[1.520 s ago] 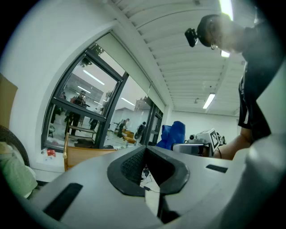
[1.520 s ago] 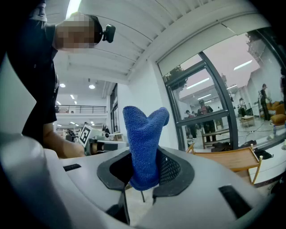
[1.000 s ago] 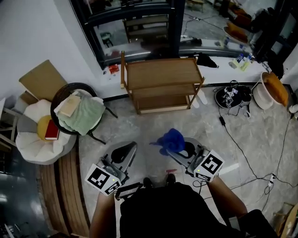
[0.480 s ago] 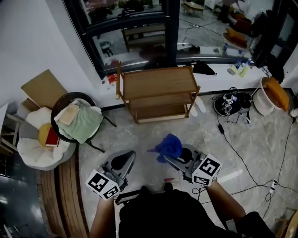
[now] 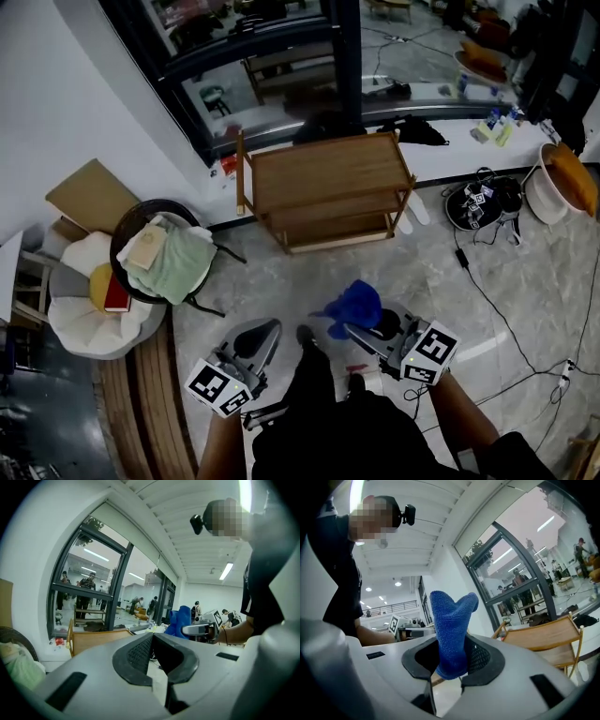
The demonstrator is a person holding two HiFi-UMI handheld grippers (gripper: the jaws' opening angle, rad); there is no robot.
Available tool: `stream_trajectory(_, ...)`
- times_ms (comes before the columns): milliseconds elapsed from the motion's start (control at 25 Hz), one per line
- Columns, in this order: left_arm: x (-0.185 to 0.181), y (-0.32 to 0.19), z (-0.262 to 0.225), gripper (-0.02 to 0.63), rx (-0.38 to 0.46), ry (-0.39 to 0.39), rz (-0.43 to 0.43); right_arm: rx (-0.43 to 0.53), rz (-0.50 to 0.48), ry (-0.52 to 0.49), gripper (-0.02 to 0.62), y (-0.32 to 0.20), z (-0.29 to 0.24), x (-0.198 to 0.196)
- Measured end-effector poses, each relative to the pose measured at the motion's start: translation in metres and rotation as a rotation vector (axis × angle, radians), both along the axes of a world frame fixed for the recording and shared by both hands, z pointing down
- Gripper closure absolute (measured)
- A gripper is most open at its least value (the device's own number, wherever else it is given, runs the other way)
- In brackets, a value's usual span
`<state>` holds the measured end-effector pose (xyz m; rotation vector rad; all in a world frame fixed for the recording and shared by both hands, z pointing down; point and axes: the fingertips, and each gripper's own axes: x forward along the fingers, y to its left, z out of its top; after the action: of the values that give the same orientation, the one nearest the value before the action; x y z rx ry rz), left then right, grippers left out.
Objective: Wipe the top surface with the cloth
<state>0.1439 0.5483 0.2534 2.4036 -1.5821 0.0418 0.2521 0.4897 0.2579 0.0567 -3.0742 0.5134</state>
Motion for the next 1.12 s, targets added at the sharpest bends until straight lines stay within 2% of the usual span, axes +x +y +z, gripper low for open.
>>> stream_trajectory(200,-0.061,-0.054,0.008,0.595,0.027,0.013,-0.011,-0.013,0.034,0.033,0.476,-0.054,0.014,-0.057)
stream_trajectory(360,-0.126,-0.106,0.005,0.595,0.035,0.016,-0.031,-0.06,0.052,0.064,0.476,-0.104,0.016,-0.125)
stream_trajectory(520,-0.183,-0.141,0.004,0.595,0.038,0.029,-0.033,-0.033,0.035,0.087,0.476,-0.144,0.009,-0.188)
stream_trajectory(680,-0.233,-0.183,0.028,0.595,-0.014,0.036,-0.039,-0.033,0.07,0.101,0.476,-0.188,0.014,-0.239)
stream_trajectory(880,-0.271,-0.243,0.045,0.595,-0.071,0.082,-0.077,-0.045,0.053,0.154,0.476,-0.247,0.036,-0.281)
stream_trajectory(1120,-0.316,-0.341,0.08,0.595,-0.193,0.031,-0.172,-0.053,-0.003,0.177,0.476,-0.357,0.079,-0.341)
